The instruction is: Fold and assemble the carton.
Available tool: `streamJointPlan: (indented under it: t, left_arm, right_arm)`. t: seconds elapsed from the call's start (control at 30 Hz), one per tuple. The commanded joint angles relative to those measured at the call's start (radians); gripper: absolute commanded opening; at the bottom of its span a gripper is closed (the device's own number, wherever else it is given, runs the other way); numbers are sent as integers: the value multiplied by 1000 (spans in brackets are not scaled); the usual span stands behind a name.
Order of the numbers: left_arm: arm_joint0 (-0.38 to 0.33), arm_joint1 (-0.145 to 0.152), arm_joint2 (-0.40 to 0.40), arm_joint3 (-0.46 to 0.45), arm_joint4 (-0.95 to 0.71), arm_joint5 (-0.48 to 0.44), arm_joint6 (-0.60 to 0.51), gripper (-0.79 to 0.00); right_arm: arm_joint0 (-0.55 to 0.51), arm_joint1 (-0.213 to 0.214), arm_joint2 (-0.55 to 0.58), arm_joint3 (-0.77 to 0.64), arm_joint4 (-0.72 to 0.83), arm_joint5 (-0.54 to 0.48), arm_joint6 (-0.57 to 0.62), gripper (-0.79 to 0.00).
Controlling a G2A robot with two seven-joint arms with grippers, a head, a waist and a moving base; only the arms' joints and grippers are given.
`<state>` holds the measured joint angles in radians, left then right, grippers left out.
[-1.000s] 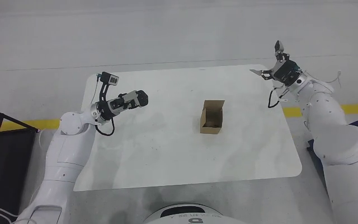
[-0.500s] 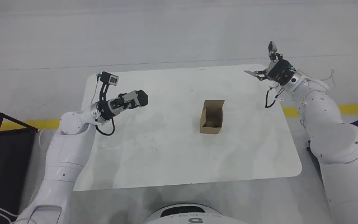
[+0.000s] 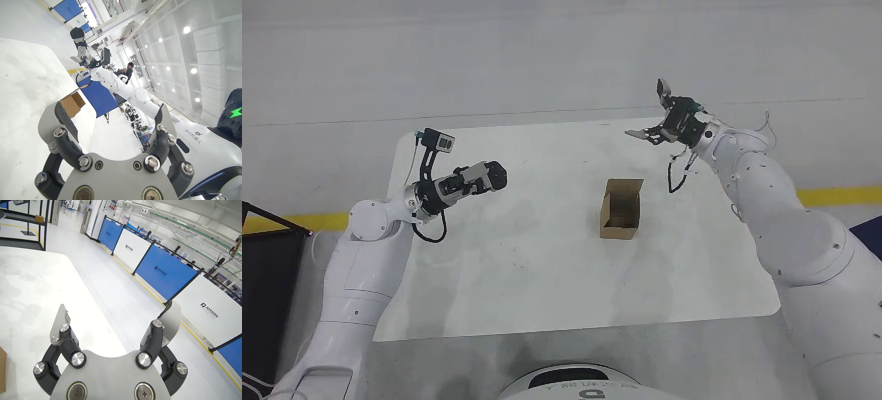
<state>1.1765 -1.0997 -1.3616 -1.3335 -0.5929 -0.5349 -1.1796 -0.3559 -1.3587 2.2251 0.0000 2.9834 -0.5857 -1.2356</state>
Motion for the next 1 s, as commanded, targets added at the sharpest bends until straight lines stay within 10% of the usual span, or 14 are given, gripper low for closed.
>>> streamJointPlan:
  t: [0.0, 0.63, 0.97]
  left_arm:
    - [0, 0, 0, 0, 0, 0, 0, 0]
    - [0, 0, 0, 0, 0, 0, 0, 0]
    - [0, 0, 0, 0, 0, 0, 0, 0]
  right_arm:
    - [0, 0, 0, 0, 0, 1, -1, 0]
    - [-14, 0, 5, -13, -4, 13, 17, 0]
    - [-111, 37, -37, -242, -160, 89, -78, 0]
